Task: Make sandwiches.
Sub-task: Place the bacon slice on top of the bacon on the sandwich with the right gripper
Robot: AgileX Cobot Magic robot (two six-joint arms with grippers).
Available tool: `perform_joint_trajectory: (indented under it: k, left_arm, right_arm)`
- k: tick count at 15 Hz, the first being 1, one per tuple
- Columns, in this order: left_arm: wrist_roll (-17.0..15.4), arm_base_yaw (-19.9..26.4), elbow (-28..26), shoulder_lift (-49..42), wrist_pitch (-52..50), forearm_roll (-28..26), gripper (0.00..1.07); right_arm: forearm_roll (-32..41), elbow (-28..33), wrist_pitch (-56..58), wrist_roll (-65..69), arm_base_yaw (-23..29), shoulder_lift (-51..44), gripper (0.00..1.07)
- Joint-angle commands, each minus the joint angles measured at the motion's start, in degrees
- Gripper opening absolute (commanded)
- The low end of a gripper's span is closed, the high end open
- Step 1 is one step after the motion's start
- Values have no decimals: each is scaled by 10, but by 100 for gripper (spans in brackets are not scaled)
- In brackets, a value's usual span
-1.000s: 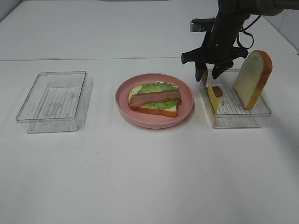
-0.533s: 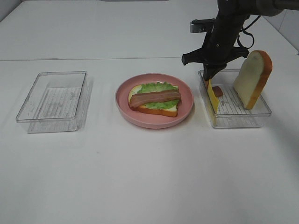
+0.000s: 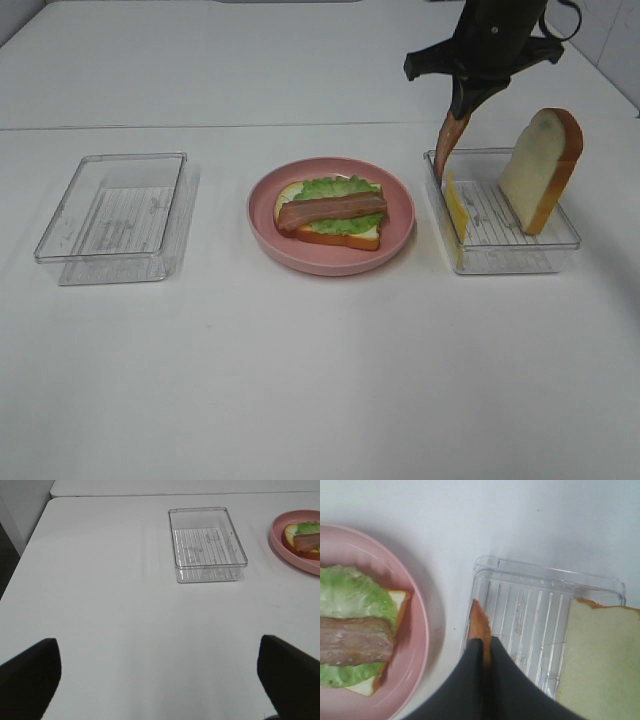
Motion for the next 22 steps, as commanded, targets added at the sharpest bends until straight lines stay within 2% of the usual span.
perform_joint_trajectory:
  k: [1, 5, 7, 11, 14, 17, 21, 22]
  left_arm:
    - [0, 2, 2, -9, -5, 0, 102]
    - [0, 2, 2, -9, -5, 0, 102]
    - [0, 2, 2, -9, -5, 0, 102]
    - [0, 2, 2, -9, -5, 0, 102]
    - [0, 2, 2, -9, -5, 0, 102]
    - [0, 2, 2, -9, -5, 0, 102]
    - [0, 2, 2, -9, -5, 0, 102]
    - [0, 2, 2, -9, -5, 0, 102]
  right_arm:
    - [12, -3, 7, -19, 9, -31, 0]
    - [44, -3, 8, -19, 77, -45, 0]
    - [66, -3, 0, -19, 127, -38, 0]
    - [82, -3, -19, -19, 191, -13, 0]
    - [89, -3, -26, -24, 206, 12, 0]
    - [45, -3, -29, -29, 204, 36, 0]
    - [-63, -3, -33, -29, 204, 66, 0]
    - [-109, -3, -49, -29, 204, 72, 0]
